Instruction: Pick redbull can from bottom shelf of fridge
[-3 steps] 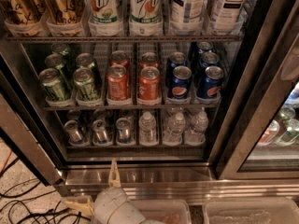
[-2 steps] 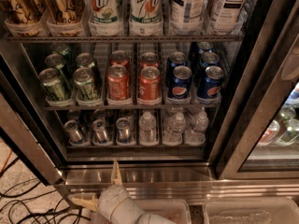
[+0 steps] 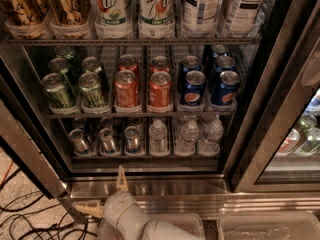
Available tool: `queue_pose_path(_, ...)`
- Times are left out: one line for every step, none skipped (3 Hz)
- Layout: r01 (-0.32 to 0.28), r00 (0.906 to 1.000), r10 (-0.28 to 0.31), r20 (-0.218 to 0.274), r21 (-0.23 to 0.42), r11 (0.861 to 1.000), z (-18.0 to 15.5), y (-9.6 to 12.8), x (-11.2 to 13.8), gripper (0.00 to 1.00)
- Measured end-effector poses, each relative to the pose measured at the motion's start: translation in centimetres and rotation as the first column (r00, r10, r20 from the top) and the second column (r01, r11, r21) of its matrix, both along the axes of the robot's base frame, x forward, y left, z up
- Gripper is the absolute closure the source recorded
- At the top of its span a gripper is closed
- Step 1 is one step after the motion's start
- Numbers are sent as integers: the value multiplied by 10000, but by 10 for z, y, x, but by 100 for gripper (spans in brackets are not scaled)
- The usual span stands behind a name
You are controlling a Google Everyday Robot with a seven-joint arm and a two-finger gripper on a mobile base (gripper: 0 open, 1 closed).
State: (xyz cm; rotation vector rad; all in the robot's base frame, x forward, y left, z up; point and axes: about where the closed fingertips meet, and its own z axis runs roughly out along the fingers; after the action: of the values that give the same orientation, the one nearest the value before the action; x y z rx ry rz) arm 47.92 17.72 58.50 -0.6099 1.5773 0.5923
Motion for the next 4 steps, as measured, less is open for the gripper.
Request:
queue_pose_path(136,9993,-135,361,-38,9999,-3,7,28,0)
queue_pose_path(292,9976,-284,629,-117,9995,-6,14,49,0)
queue_pose_path(478,9956,-452,820,-308,9984,-5,12,62,0)
queue_pose_path(744,9888,-675,1332,-472,9961,7,9,70,0)
